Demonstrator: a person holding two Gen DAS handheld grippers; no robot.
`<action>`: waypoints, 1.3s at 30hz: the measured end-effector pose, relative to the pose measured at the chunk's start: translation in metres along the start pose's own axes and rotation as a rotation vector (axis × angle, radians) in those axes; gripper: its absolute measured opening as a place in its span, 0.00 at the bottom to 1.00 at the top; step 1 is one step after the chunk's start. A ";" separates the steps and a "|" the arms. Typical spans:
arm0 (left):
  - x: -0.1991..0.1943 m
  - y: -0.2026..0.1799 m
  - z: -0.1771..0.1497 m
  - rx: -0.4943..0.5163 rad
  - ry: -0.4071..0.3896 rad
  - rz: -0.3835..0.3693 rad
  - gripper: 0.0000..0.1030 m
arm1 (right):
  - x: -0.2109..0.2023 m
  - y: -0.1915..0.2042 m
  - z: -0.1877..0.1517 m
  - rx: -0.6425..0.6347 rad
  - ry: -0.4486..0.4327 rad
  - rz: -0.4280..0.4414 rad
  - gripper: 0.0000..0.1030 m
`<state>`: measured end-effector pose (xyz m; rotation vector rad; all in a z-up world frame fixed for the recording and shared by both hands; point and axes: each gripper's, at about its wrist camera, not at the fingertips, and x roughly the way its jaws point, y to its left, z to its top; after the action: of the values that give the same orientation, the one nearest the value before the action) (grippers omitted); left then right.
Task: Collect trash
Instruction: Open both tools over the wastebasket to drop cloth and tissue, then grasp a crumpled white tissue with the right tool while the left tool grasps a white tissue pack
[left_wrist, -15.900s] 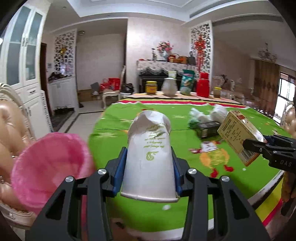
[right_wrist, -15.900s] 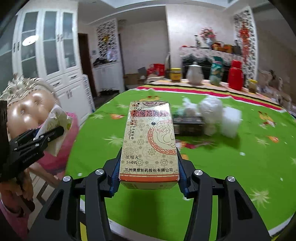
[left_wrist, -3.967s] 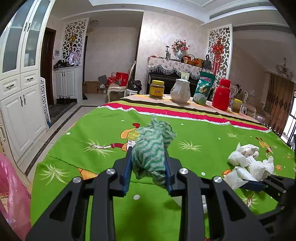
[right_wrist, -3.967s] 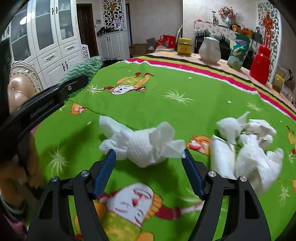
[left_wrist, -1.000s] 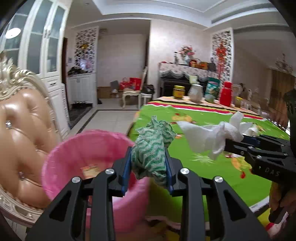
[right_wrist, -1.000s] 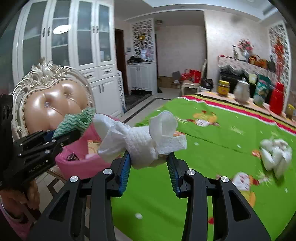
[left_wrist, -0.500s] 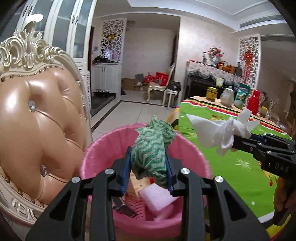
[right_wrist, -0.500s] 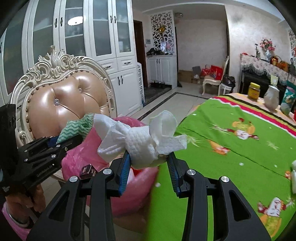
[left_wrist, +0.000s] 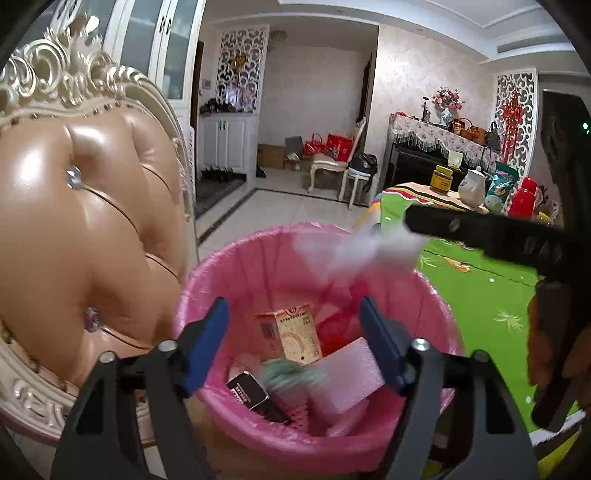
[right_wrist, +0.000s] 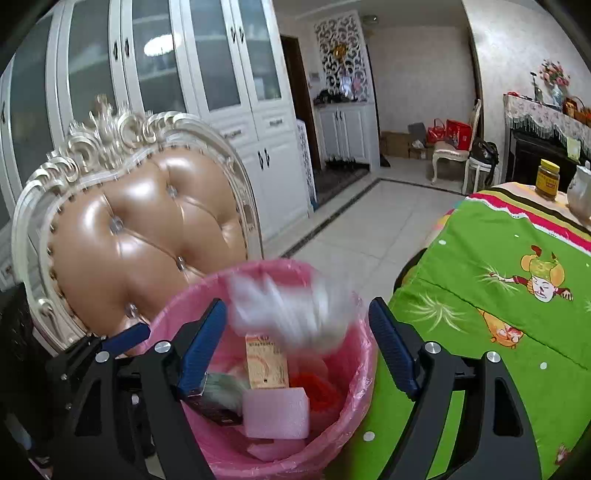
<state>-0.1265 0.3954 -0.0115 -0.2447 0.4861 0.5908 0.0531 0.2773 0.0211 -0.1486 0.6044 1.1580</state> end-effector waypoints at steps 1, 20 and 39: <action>-0.002 0.000 -0.001 0.007 -0.005 0.007 0.72 | -0.006 -0.002 -0.001 0.002 -0.012 0.002 0.73; -0.037 -0.144 0.010 0.218 -0.085 -0.178 0.95 | -0.154 -0.122 -0.068 0.070 -0.025 -0.295 0.74; 0.046 -0.405 0.004 0.349 0.112 -0.430 0.95 | -0.267 -0.341 -0.143 0.383 0.032 -0.625 0.74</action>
<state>0.1454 0.0916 0.0025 -0.0442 0.6139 0.0678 0.2335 -0.1387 -0.0252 -0.0214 0.7302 0.4265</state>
